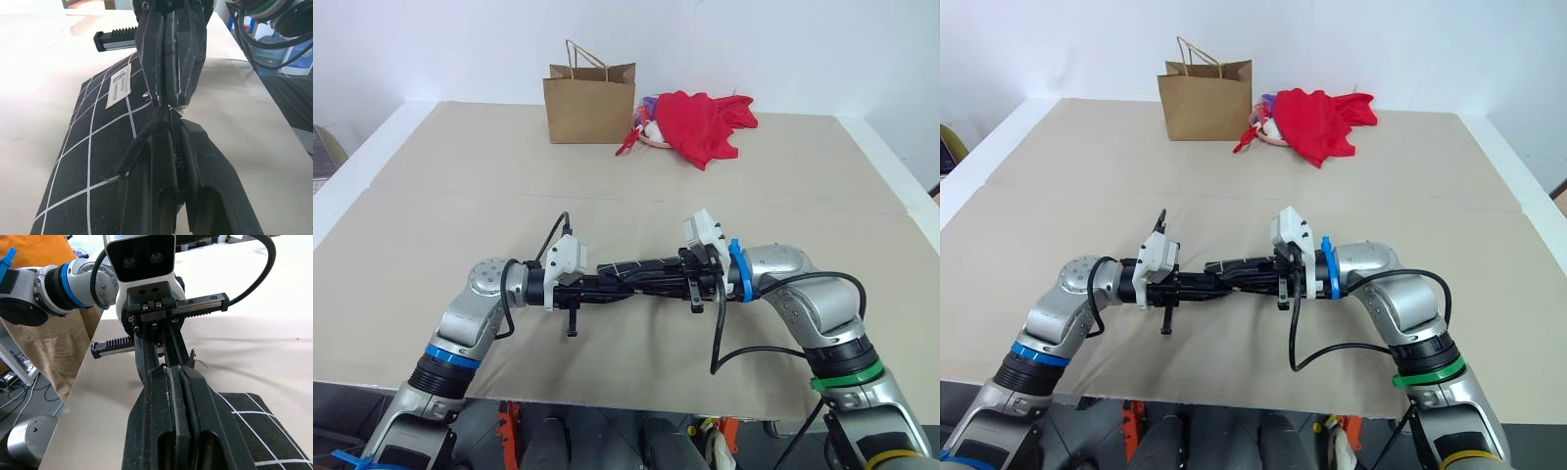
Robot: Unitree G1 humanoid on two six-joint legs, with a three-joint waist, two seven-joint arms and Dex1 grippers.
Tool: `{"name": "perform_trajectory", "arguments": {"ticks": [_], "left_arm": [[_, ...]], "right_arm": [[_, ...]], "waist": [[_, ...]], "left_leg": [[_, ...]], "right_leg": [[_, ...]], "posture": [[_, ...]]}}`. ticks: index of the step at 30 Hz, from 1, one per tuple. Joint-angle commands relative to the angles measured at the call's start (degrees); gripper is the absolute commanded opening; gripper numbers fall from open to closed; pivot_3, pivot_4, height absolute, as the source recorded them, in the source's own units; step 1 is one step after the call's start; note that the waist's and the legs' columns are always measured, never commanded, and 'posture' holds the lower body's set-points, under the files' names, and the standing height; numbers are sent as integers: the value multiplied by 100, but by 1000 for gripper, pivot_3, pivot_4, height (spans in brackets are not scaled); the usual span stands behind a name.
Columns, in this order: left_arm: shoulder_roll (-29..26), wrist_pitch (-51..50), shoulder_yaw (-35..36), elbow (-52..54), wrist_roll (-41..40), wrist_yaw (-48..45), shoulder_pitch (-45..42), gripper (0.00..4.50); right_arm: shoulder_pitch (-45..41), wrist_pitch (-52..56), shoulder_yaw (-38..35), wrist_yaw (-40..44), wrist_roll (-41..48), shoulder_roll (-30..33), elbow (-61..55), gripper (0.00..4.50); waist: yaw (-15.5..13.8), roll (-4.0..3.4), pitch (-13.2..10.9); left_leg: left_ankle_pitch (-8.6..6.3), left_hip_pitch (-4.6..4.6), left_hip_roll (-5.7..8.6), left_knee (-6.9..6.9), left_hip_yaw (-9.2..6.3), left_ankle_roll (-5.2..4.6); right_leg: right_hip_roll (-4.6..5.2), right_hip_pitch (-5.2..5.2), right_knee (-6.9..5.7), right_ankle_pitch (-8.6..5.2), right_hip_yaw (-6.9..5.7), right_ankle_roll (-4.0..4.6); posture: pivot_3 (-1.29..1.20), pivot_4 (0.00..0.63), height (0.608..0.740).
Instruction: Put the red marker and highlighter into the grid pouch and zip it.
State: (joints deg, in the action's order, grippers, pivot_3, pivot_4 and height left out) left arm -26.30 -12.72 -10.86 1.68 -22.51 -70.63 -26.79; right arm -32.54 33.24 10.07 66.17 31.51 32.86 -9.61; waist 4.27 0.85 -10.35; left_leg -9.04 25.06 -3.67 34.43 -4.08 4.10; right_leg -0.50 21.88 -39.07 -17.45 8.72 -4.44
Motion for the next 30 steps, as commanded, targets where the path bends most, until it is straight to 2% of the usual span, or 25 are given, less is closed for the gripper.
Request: {"name": "perform_trajectory", "arguments": {"ticks": [1, 12, 19, 24, 28, 30], "left_arm": [[-43, 103, 77, 87, -48, -48, -58, 0], [-178, 183, 167, -5, -43, -65, -64, 0], [-442, 379, 270, -141, -3, -191, -15, 0], [-567, 554, 311, -352, 34, -254, -69, 0], [-570, 510, 225, -435, 63, -309, -111, 0], [-504, 56, 244, -463, -62, -160, -194, 797]], "right_arm": [[-62, -11, -571, 170, 384, 201, -217, 99], [931, -235, -1500, 793, 571, 1435, -393, 99], [1941, -699, -2471, 904, 297, 2127, 218, 99], [2720, -1017, -3083, 906, 157, 2318, 429, 99], [2815, -814, -3187, 637, 375, 2132, 210, 99], [2585, -254, -3260, 140, 779, 1868, 193, 0]], "waist": [[0, 0, 0], [-14, 0, 0], [-14, 1, 0], [-18, -1, 0], [16, -2, 0], [16, -2, 0]], "left_leg": [[0, 0, 0, 0, 0, 0], [-1, 1, 0, 0, 0, -1], [-1, -1, 1, 2, 1, -1], [-1, -2, 1, 3, 1, -1], [0, -10, 0, 3, 2, -2], [2, -13, 0, 3, 1, -3]], "right_leg": [[0, 0, 0, 0, 0, 0], [1, -1, 1, -6, -1, -7], [1, -3, 1, -9, 0, -14], [1, -5, 1, -10, 0, -15], [0, -8, 0, -7, 1, -13], [0, -12, -1, -5, 1, -15]], "posture": [[0, 150, 740], [0, 150, 740], [0, 150, 740], [0, 150, 740], [0, 150, 740], [0, 150, 740]]}}
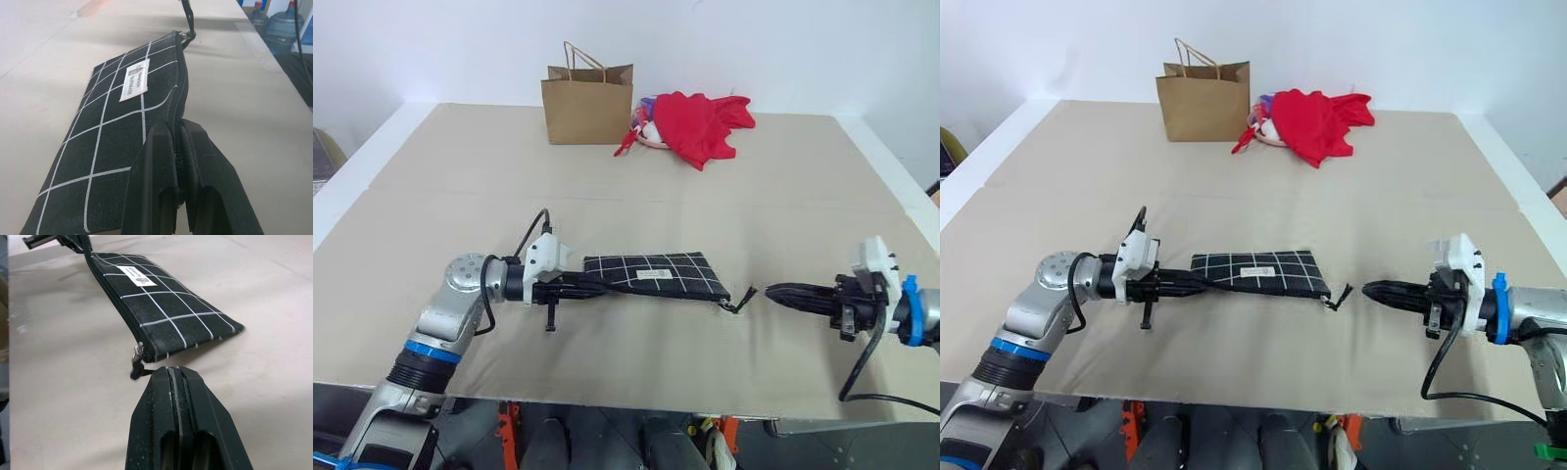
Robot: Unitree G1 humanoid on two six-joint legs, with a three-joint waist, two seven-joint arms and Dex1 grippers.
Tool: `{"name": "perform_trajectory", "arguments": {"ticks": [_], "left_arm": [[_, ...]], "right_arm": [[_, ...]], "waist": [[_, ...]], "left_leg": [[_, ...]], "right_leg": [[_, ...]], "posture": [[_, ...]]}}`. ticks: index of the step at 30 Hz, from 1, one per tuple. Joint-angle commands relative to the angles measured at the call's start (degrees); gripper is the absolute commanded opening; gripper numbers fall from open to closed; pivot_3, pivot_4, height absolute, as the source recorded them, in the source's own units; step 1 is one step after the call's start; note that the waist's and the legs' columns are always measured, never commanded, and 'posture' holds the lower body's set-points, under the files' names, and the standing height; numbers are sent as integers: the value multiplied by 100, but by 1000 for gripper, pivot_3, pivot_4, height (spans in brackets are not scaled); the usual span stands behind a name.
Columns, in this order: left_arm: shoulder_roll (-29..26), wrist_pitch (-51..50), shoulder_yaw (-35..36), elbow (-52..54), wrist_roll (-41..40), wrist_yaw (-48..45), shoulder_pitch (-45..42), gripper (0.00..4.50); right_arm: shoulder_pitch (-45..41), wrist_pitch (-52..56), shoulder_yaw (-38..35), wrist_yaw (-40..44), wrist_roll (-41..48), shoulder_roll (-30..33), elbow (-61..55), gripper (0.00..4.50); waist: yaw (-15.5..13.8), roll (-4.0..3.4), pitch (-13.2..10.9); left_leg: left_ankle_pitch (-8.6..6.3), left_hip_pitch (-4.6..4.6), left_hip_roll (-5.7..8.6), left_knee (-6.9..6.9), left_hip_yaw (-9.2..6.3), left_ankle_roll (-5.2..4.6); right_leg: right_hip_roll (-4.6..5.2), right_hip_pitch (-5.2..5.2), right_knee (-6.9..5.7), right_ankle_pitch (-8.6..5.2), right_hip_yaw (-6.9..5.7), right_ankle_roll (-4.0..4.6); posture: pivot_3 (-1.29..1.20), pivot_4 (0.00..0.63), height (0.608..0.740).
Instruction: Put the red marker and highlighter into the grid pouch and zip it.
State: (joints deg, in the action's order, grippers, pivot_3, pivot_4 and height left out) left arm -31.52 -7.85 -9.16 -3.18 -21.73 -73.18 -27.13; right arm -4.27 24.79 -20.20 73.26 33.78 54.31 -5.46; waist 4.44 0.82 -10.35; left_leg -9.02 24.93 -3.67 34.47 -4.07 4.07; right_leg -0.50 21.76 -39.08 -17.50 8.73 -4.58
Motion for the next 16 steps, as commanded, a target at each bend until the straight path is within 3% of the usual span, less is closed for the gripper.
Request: {"name": "perform_trajectory", "arguments": {"ticks": [1, 4, 6, 9, 13, 16], "left_arm": [[48, -516, 141, -18, -140, 244, -189, 977], [47, -719, 419, -71, -161, 618, -204, 1775], [34, -852, 564, -44, -181, 830, -192, 2612], [-38, -1189, 1072, 143, -125, 1645, 80, 3117], [-19, -1450, 1463, 496, -55, 2407, 504, 4462], [17, -1439, 1606, 710, 88, 2897, 876, 4462]], "right_arm": [[-321, 815, -291, -857, 713, -440, -195, 501], [-287, 995, -411, -1290, 809, -704, -140, 1115], [-195, 1073, -464, -1425, 821, -766, -180, 2228], [79, 941, -618, -1806, 735, -1048, -147, 2834], [315, 635, -672, -1960, 600, -1249, -241, 4420], [329, 232, -660, -1919, 426, -1287, -93, 4420]], "waist": [[0, 0, 0], [2, 2, 0], [-14, -1, -1], [-22, 2, 0], [-19, -2, 0], [-20, -2, 0]], "left_leg": [[0, 0, 0, 1, 0, 0], [1, -1, 0, 3, 0, 0], [3, 3, 1, 3, -1, 2], [1, 3, 1, -2, -2, -1], [-2, 2, 1, -5, -2, -4], [3, 1, 1, -1, -2, 3]], "right_leg": [[0, -1, 0, 0, 0, 0], [0, -4, 0, 2, 0, -2], [1, -5, 1, 2, 0, -6], [2, -6, 2, -3, -1, -6], [2, -3, 1, -6, 0, -3], [2, -5, 1, 0, 0, -5]], "posture": [[0, 150, 740], [0, 150, 740], [0, 150, 740], [0, 150, 740], [0, 150, 740], [0, 150, 740]]}}
